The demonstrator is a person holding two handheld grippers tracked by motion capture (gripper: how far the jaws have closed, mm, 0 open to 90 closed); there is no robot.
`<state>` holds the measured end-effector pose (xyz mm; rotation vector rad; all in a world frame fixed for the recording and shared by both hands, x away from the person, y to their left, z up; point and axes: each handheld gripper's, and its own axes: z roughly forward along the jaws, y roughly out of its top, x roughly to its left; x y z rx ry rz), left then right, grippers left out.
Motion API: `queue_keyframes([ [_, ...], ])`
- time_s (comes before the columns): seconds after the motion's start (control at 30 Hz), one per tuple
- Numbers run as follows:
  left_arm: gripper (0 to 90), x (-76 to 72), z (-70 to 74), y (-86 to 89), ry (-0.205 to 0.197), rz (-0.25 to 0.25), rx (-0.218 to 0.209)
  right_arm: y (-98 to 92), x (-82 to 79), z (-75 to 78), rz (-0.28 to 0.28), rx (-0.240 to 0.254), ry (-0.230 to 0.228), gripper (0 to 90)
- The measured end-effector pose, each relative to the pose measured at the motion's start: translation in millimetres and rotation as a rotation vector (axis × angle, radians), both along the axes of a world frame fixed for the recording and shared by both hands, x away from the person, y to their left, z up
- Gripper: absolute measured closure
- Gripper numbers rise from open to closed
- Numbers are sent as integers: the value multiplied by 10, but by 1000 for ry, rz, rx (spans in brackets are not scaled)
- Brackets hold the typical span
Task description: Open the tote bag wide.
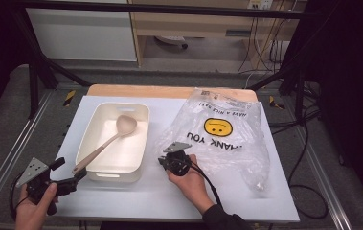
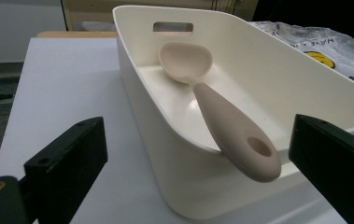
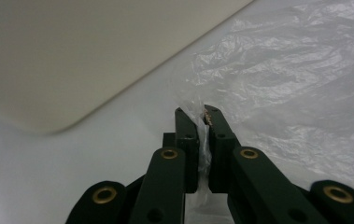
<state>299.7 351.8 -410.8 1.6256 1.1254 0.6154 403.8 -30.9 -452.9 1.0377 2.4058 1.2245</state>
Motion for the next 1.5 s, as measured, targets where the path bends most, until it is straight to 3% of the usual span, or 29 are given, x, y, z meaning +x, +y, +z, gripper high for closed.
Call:
queue_keyframes([
  [0.1,43,4,1,-1,-1,-1,-2,80,218,-25,-46,28,3,871],
  [0.13,43,5,0,-2,1,-2,-3,80,218,-25,-46,28,3,871],
  [0.17,43,6,-1,-2,2,-2,-2,119,337,-35,-65,48,21,871],
  [0.43,43,11,0,8,3,4,-3,270,772,4,-162,33,14,869],
  [0.5,43,15,-4,14,6,4,-6,285,818,16,-173,49,19,813],
  [0.53,43,15,-4,14,6,4,-6,290,819,27,-173,69,15,729],
  [0.63,43,16,-4,32,11,-1,-9,267,769,103,-176,67,11,544],
  [0.77,43,13,-4,32,13,2,-6,184,658,232,-185,64,-30,463],
  [0.8,43,11,-3,31,12,3,-5,127,565,344,-190,63,-73,372],
  [0.87,43,8,-4,25,14,6,-6,63,477,447,-197,61,-94,309],
  [0.93,43,7,-6,21,15,7,-6,24,437,491,-187,60,-103,291],
  [0.97,43,8,-7,19,16,7,-1,-54,380,555,-179,52,-105,242],
  [1.1,43,4,-8,20,14,14,-2,-229,306,626,-153,50,-82,167],
  [1.23,43,6,-10,22,17,17,-2,-367,261,656,-158,59,-88,136],
  [1.33,43,1,-7,17,13,18,-4,-475,237,689,-142,37,-88,102],
  [1.5,43,7,-6,15,15,12,-3,-767,214,767,-155,51,-97,60],
])
